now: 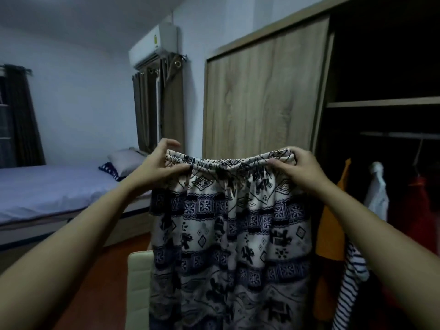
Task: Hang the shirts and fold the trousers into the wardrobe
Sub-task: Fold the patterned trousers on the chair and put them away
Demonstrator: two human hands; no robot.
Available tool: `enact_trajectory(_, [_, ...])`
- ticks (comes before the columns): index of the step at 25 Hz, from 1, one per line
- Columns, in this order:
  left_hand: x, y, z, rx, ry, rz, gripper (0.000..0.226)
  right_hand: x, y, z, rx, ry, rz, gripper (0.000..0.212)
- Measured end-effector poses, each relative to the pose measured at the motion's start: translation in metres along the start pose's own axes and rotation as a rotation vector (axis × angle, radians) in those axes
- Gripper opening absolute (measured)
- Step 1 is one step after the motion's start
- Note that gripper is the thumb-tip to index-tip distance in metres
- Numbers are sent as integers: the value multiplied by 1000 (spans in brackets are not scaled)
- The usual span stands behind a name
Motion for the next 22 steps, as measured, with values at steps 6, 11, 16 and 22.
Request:
enact_trajectory(6, [-17,14,15,94,475,-314,11,36,20,6,-175,-339,386,20])
enact_trajectory(11, [-33,10,52,162,333,-652,8,69,23,67,-253,-562,876,25])
enact_trajectory(16, [40,-19,105,155,343,-389,24,6,22,93,-283,-657,663,47])
enact_trajectory(22, [66,-18,100,57,448,-160,35,-19,34,78,-487,-622,537,97])
Point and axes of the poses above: each hand's wrist, its own y-axis away from the middle knuckle, its own z-axis out of the palm, x = y × z, the point moved 8 cm from there along -y, towards the middle knuckle, and after that the axes turned 14 degrees about z, right-handed, at the moved point
